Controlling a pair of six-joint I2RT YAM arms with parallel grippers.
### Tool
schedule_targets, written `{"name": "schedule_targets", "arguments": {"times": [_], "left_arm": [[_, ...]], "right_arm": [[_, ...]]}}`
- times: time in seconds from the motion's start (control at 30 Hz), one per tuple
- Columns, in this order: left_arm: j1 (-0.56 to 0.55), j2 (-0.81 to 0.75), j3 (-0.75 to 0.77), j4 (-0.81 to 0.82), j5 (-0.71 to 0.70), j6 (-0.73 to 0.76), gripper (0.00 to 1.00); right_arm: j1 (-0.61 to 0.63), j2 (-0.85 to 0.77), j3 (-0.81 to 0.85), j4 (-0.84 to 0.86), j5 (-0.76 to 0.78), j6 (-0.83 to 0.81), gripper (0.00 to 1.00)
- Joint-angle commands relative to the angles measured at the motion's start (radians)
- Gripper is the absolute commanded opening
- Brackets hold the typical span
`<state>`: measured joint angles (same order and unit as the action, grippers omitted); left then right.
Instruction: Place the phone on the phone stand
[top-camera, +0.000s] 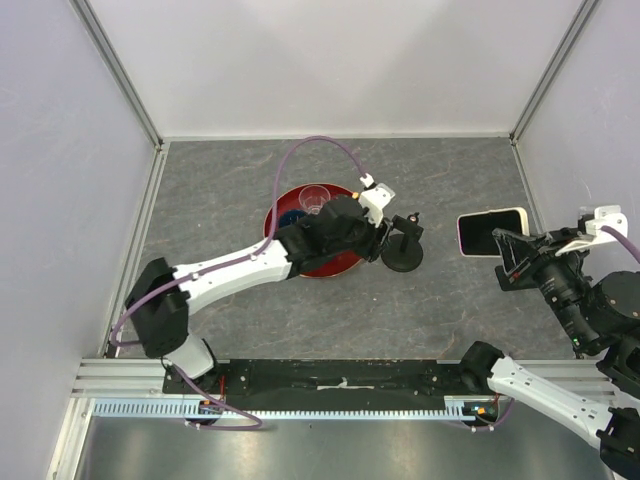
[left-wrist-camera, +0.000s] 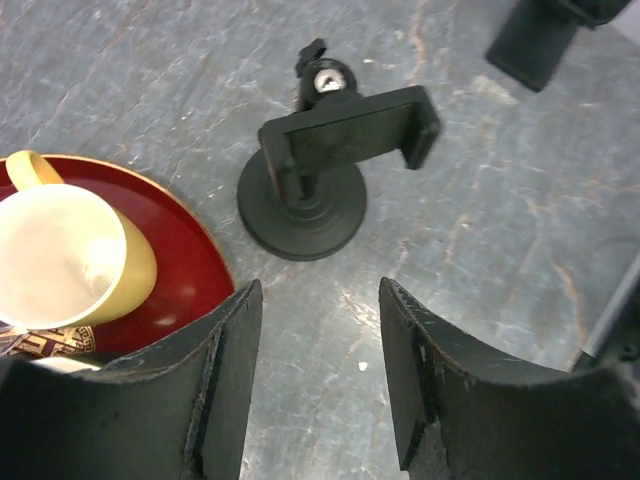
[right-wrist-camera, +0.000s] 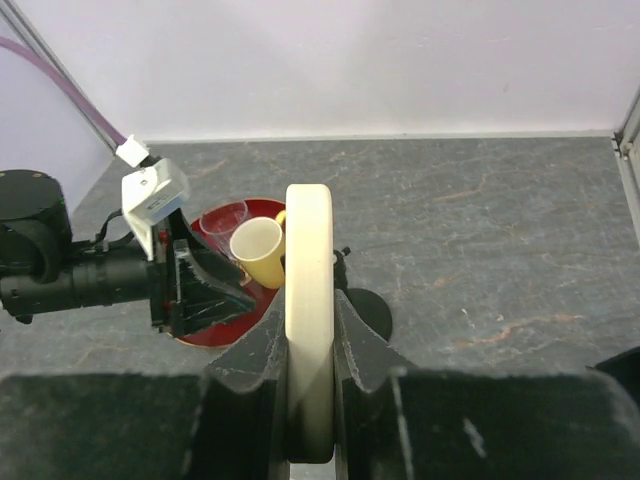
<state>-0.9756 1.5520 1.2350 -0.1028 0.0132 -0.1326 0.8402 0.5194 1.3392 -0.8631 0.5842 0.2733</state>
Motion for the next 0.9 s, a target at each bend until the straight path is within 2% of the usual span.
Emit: {"name": "schedule_targets", "arguments": {"times": [0.0, 0.07, 0.1, 0.33, 0.53, 0.67, 0.8, 0.87], "left_arm": [[-0.028, 0.081, 0.084, 0.146, -0.197, 0.042, 0.56], [-0.032, 0.109, 0.104, 0.156, -0.217, 0.036, 0.51], [-0.034, 0.121, 0.107, 0.181, -0.228, 0.036, 0.46], [-0.032, 0.224, 0.175, 0.192, -0.245, 0.054, 0.45], [-0.031, 0.250, 0.201, 0.190, -0.222, 0.067, 0.37], [-0.031, 0.247, 0.192, 0.177, -0.216, 0.068, 0.37], [-0.028, 0.227, 0.155, 0.192, -0.194, 0.067, 0.43], [-0.026, 0.232, 0.152, 0.192, -0.193, 0.073, 0.41]], "right_arm": [[0.002, 0.025, 0.025, 0.004, 0.026, -0.029, 0.00], [0.003, 0.022, 0.014, 0.021, 0.002, -0.039, 0.00], [0.003, 0.024, 0.003, 0.022, -0.006, -0.048, 0.00], [0.003, 0.047, -0.028, 0.019, -0.073, -0.085, 0.00], [0.003, 0.041, -0.041, 0.032, -0.122, -0.103, 0.00], [0.003, 0.044, -0.048, 0.030, -0.126, -0.108, 0.00], [0.002, 0.048, -0.057, 0.032, -0.133, -0.114, 0.00], [0.003, 0.054, -0.060, 0.036, -0.144, -0.115, 0.00]]}}
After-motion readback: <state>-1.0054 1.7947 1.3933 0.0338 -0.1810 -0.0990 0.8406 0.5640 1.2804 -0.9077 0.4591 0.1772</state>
